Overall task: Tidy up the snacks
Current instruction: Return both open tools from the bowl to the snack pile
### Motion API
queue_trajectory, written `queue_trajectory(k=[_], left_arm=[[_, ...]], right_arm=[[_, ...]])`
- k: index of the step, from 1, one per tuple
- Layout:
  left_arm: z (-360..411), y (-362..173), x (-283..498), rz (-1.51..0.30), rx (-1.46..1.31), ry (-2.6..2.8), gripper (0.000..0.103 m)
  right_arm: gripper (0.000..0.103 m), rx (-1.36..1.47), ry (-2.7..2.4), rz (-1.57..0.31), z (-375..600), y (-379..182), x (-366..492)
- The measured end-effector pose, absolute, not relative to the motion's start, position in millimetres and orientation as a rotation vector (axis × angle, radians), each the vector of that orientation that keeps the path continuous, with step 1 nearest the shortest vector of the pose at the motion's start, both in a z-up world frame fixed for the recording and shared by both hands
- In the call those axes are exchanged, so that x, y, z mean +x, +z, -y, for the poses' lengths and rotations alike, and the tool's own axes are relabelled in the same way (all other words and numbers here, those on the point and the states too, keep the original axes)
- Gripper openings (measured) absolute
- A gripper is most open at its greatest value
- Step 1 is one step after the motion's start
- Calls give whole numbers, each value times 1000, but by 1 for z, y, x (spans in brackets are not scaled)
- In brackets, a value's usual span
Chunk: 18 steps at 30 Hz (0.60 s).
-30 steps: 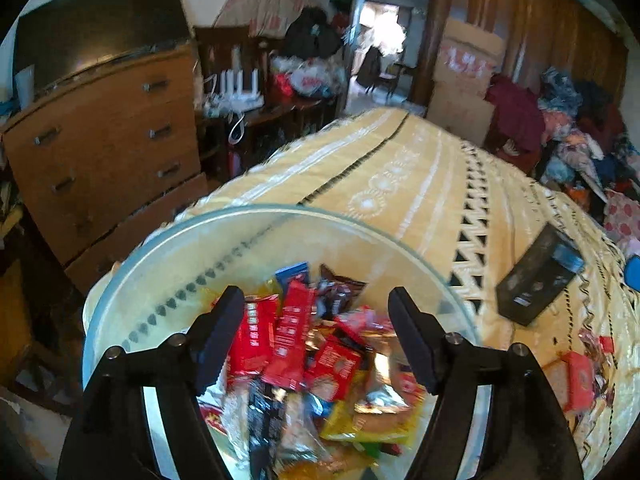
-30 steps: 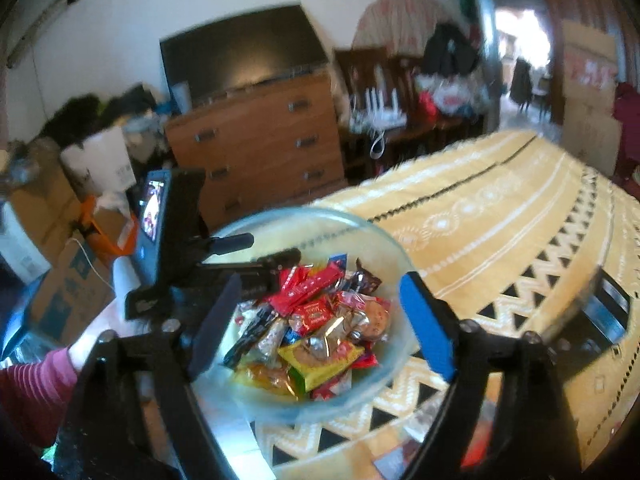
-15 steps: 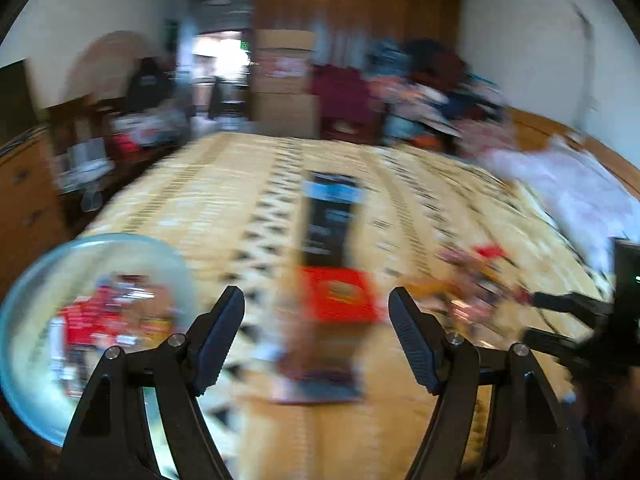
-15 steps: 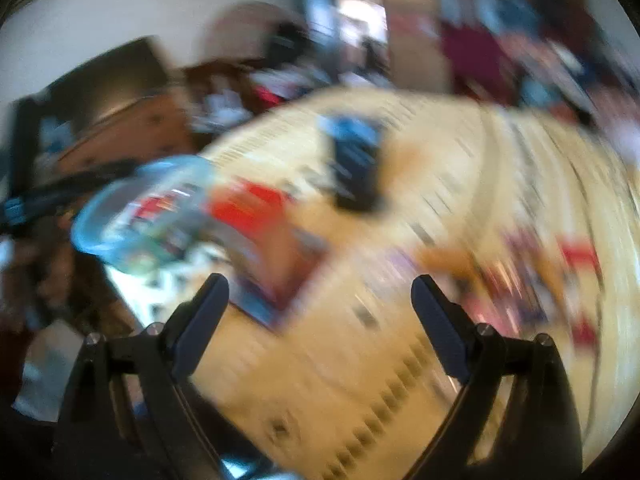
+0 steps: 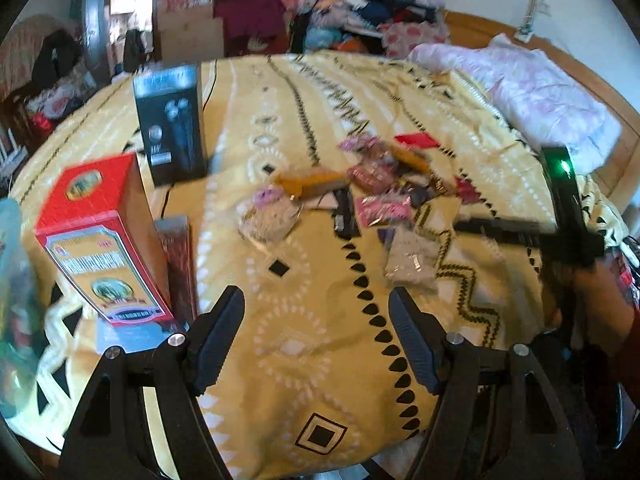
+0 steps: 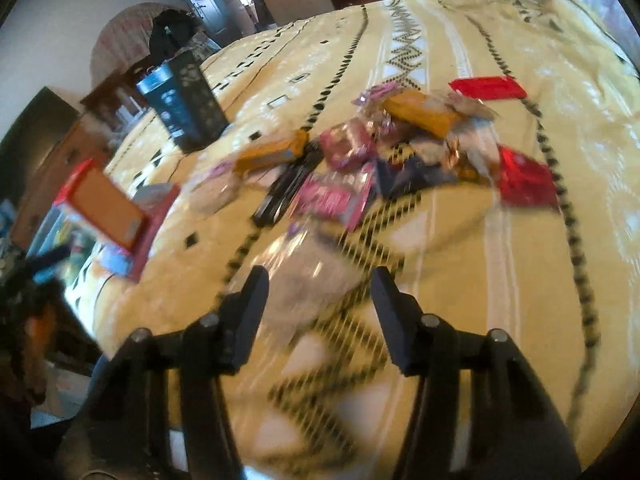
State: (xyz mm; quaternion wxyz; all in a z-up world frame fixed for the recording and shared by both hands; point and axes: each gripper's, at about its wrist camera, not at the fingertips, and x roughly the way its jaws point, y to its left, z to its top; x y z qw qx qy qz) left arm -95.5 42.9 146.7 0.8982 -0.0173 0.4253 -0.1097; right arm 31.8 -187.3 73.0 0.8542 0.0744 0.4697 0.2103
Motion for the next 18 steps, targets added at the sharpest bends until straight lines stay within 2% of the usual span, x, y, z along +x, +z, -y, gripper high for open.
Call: queue_trajectory(k=[6, 10, 12, 13, 18], left_arm=[[-43, 127, -89, -944, -28, -211, 76], [-39, 121, -86, -972, -18, -211, 76], [-38, 120, -84, -980, -26, -214, 76], [-37, 120, -82, -979, -28, -216, 76], [-34, 111, -77, -992, -41, -229, 76]], right_arm=[[55, 118, 334, -964, 200, 48, 119], [58, 107, 317, -1060, 192, 15, 166], [60, 81, 313, -1068, 182, 7, 168], [65, 89, 324, -1069, 177, 8, 164], [63, 88, 583, -1112, 141, 18, 119]])
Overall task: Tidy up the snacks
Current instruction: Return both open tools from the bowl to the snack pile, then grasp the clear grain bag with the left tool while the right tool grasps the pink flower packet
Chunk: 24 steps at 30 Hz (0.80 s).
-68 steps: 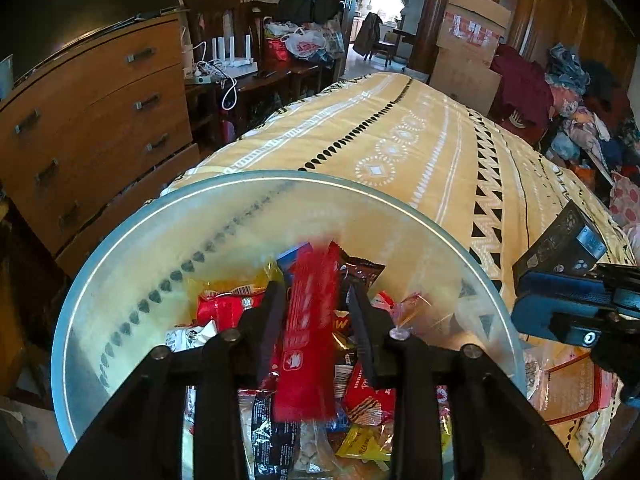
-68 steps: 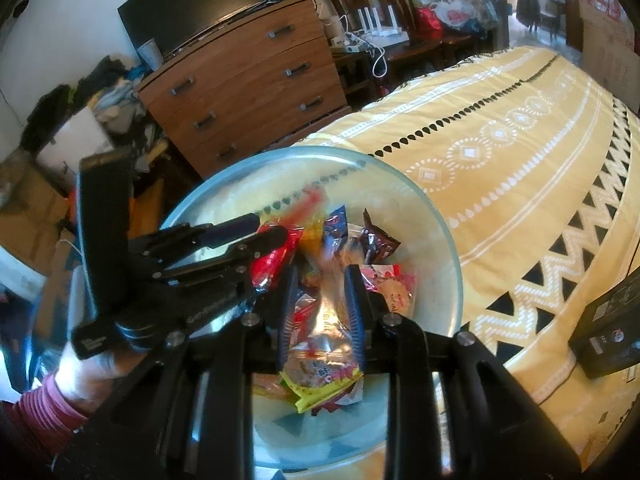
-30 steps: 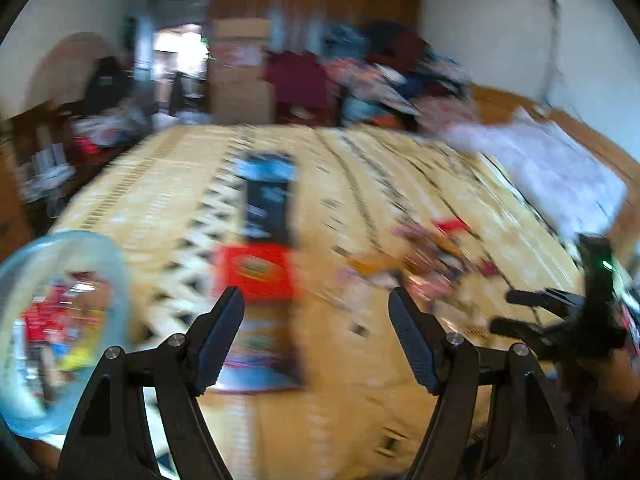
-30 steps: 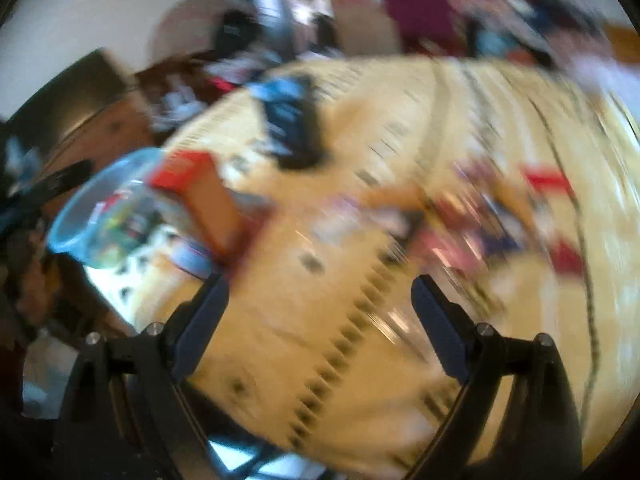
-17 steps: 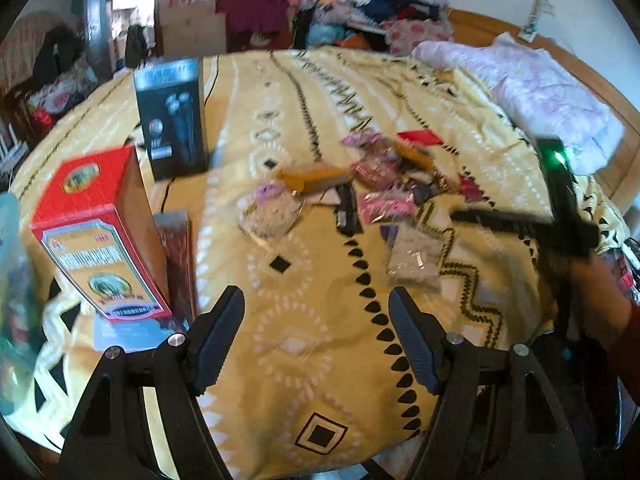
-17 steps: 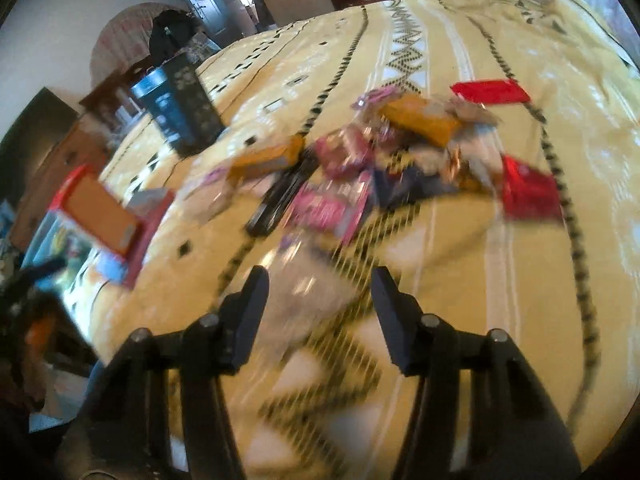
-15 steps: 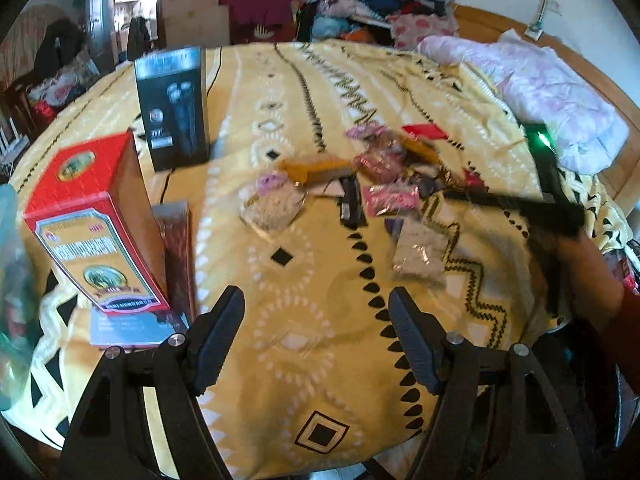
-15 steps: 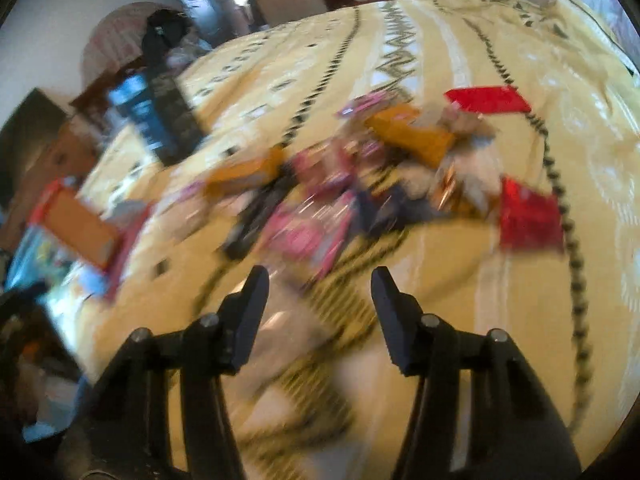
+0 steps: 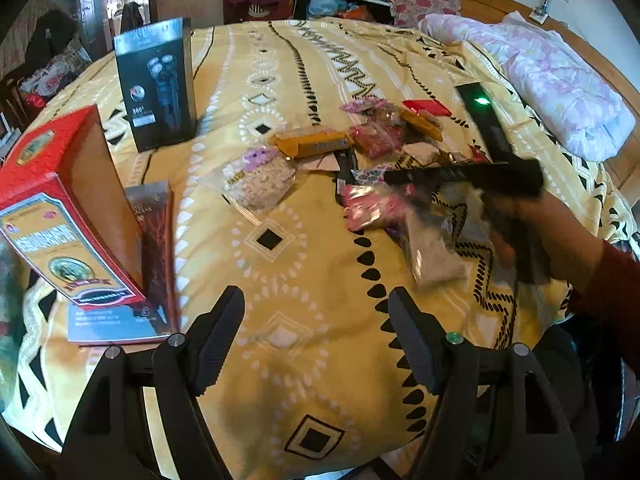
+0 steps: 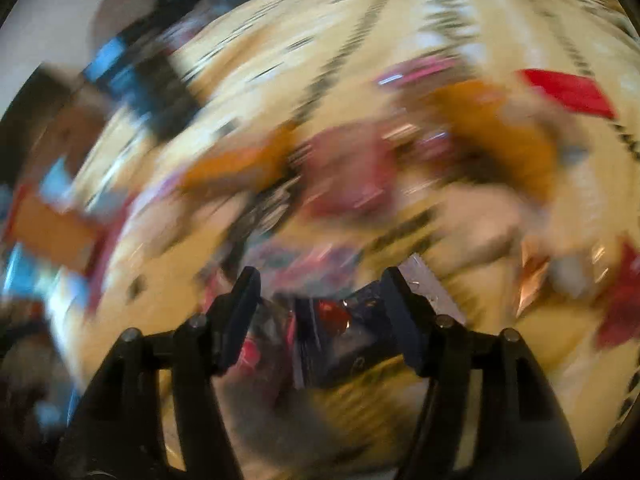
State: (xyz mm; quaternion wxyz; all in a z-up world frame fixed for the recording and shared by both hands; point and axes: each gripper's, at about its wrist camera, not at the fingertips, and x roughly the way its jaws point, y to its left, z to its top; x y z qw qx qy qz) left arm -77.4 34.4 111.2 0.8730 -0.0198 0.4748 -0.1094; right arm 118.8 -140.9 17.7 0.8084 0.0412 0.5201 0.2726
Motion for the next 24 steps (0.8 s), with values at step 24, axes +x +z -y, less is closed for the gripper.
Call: queue_trajectory(k=[24], left_arm=[[94, 23, 8, -1181, -174, -335, 77]], right_arm=[[75, 446, 370, -1010, 263, 50, -15]])
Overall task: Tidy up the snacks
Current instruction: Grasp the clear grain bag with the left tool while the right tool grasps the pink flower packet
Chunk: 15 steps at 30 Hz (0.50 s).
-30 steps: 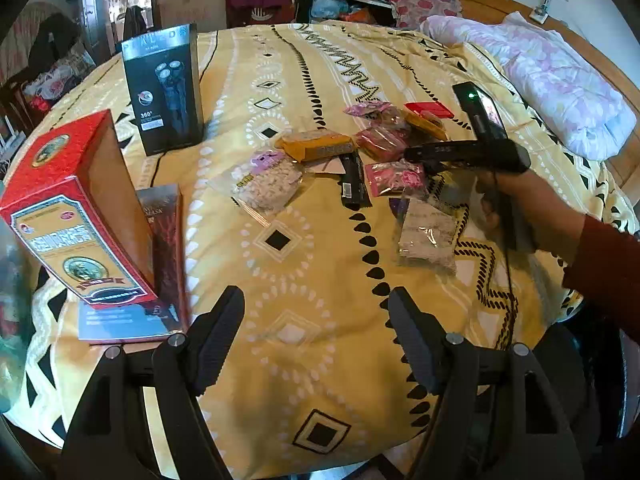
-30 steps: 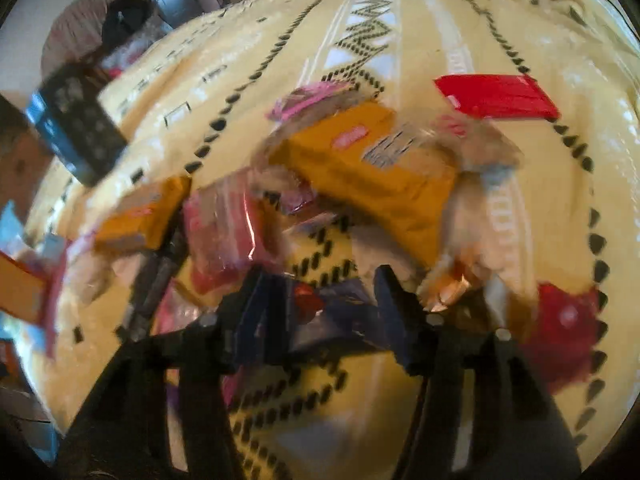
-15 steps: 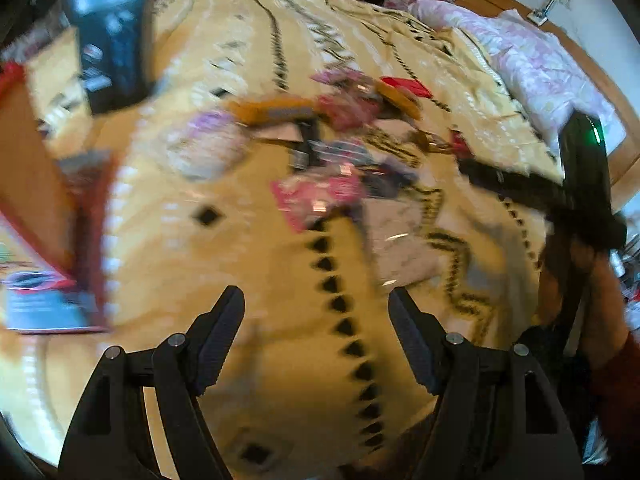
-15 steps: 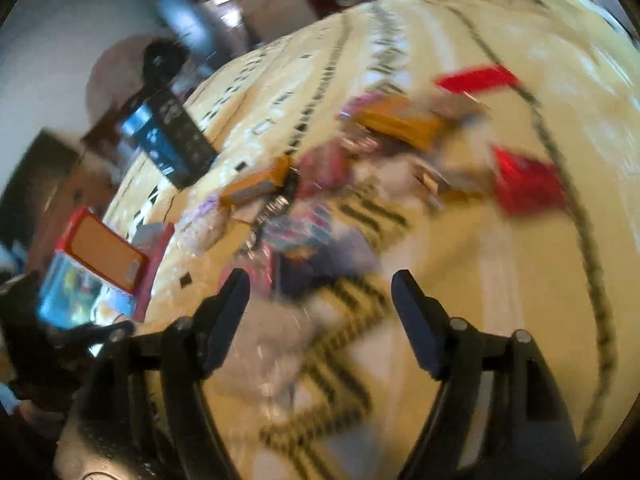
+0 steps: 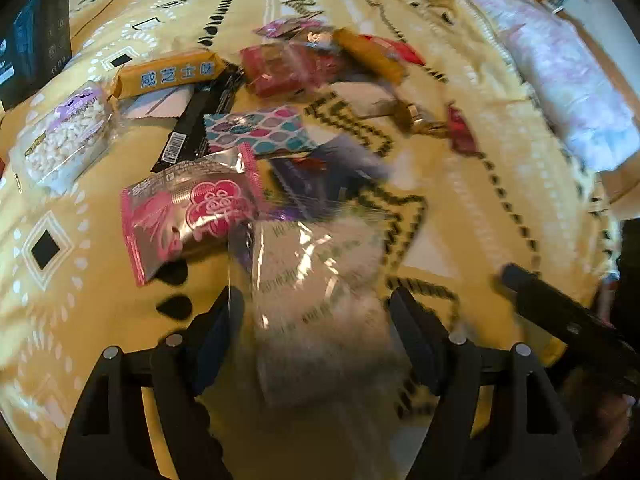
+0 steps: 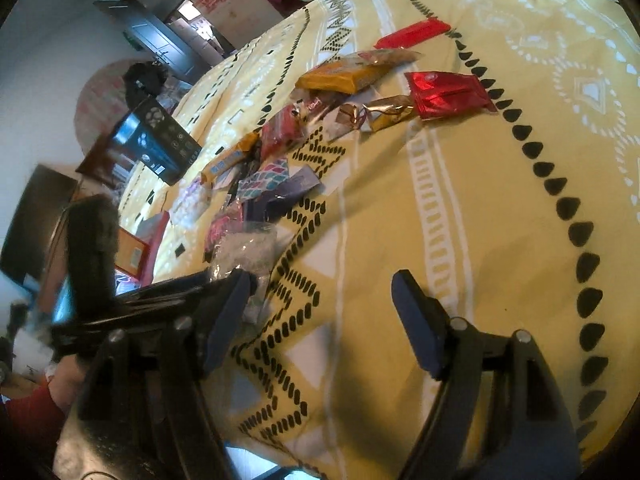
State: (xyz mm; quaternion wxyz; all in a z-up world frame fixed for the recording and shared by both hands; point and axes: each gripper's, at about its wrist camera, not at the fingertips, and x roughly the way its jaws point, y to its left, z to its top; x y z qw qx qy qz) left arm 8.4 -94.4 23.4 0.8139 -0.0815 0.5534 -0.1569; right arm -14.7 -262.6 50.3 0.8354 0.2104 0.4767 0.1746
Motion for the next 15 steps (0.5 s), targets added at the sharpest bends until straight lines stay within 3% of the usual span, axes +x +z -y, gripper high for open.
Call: queue_trajectory(k=[3, 5, 8, 15], left_arm=[[99, 21, 10, -1143, -116, -319, 78], [103, 24, 6, -1120, -61, -326, 60], [94, 32, -2, -1110, -66, -351, 46], [26, 50, -46, -1076, -114, -331, 43]], right_arm=[[75, 444, 376, -1014, 261, 49, -16], [75, 433, 378, -1019, 259, 48, -16], [75, 394, 391, -1016, 250, 50, -15], [74, 139, 498, -980, 209, 74, 6]])
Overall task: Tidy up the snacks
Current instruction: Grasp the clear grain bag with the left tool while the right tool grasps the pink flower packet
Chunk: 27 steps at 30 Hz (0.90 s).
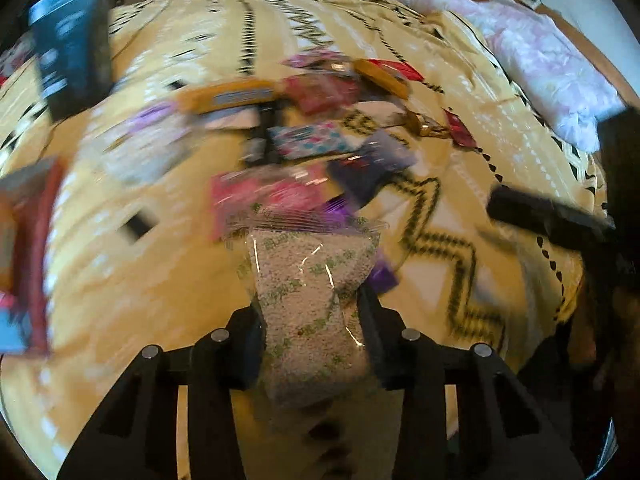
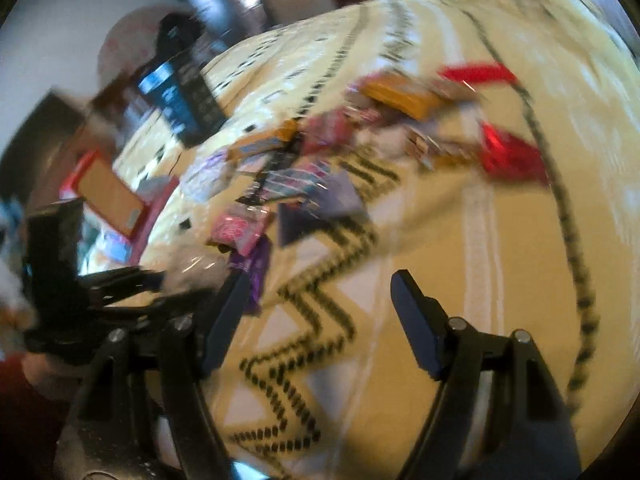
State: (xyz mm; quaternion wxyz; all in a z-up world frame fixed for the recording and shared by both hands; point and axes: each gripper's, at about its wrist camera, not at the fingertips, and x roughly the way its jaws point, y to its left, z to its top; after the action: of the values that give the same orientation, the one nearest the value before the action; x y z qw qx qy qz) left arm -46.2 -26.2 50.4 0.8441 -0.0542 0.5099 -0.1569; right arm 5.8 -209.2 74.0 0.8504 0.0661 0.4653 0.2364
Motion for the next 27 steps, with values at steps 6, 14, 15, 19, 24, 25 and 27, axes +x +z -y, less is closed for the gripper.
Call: queue_trajectory(k=[6, 14, 15, 19, 24, 25, 27], left_arm=[[-28, 49, -58, -1091, -193, -255, 31], [-46, 39, -54, -1117, -255, -255, 29], [-45, 37, -54, -1121, -255, -258, 29], [-49, 32, -52, -1130, -286, -251, 36], [-49, 31, -56, -1119, -301, -253, 50], [-48, 31, -56, -1116, -299, -251, 53], [-45, 31, -56, -1105, -300, -252, 60]], right_arm=[[71, -239, 777, -1017, 126, 74, 44], [71, -590, 913, -1084, 45, 42, 68], [71, -612, 908, -1093, 40, 36, 72], [69, -642, 907, -1157, 28, 10, 76], [31, -477, 835, -1133, 43, 15, 73], [29, -406, 822, -1127, 51, 22, 70], [29, -312, 798, -1111, 64, 32, 63]])
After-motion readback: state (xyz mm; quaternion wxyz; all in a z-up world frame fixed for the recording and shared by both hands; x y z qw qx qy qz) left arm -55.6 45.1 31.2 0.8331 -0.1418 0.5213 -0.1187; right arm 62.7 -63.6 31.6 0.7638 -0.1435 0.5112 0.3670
